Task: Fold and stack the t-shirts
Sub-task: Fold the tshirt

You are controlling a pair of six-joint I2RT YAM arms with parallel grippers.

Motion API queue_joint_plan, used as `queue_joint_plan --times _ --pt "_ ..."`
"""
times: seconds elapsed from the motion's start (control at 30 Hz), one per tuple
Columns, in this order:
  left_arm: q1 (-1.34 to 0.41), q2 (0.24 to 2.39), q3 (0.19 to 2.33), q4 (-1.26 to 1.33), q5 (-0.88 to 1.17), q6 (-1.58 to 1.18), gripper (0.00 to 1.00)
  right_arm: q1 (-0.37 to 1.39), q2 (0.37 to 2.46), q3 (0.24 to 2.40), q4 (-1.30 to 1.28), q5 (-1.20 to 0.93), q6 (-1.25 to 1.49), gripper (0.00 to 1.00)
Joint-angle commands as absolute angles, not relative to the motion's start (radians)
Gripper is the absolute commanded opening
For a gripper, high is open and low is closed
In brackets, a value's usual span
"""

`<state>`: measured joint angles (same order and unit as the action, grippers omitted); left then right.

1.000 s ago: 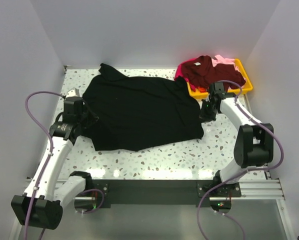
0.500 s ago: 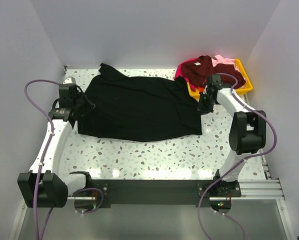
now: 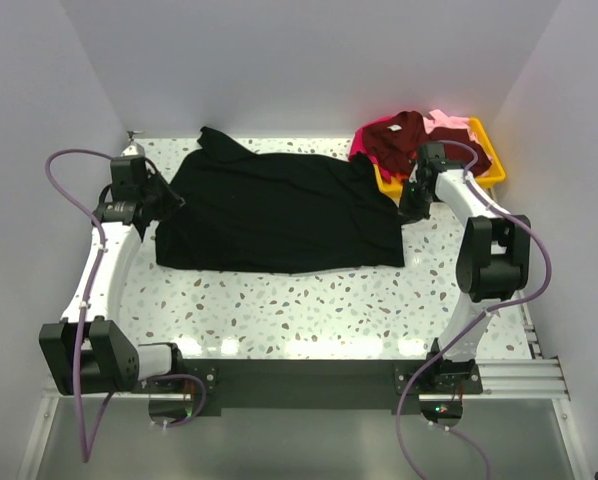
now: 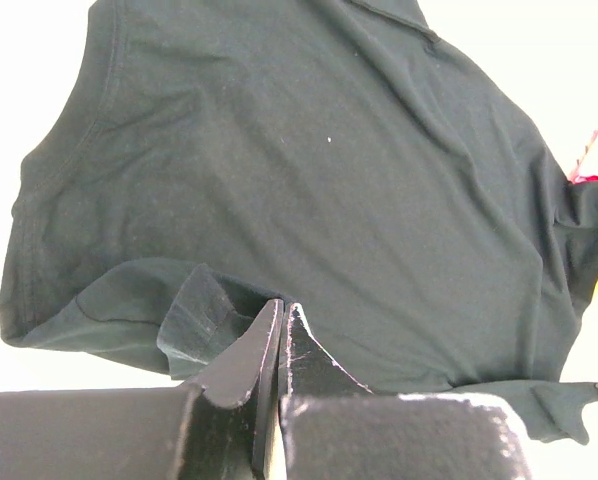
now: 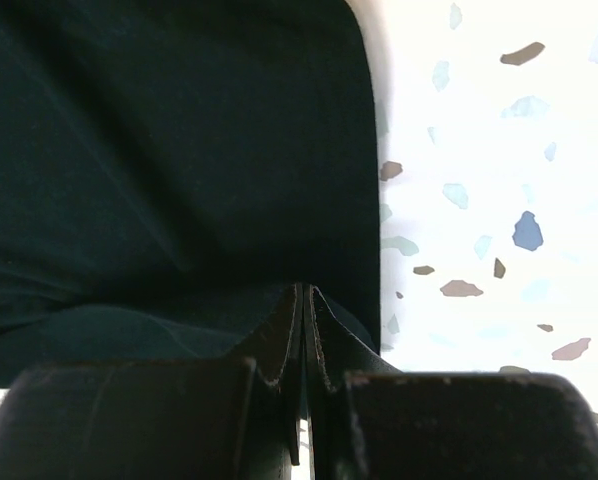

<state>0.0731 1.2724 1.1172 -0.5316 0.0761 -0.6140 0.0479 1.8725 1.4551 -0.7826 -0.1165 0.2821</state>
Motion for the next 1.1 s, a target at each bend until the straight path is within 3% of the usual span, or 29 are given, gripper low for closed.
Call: queue_joint_plan --times 0.0,0.63,1.07 --pt "0.097 1.252 1.169 -0.489 0.118 -0.581 0.00 0.031 1.847 1.499 -0.811 -0.094 0.255 0.00" --pt "0.129 1.244 1.203 -0.503 0.135 -0.555 0.00 0.012 1.825 1.500 -0.815 -0.091 0.255 0.00" --pt "0.133 1.396 1.318 -0.483 0.163 -0.534 0.00 0.008 1.870 1.562 -0.815 -0.130 0.259 0.00"
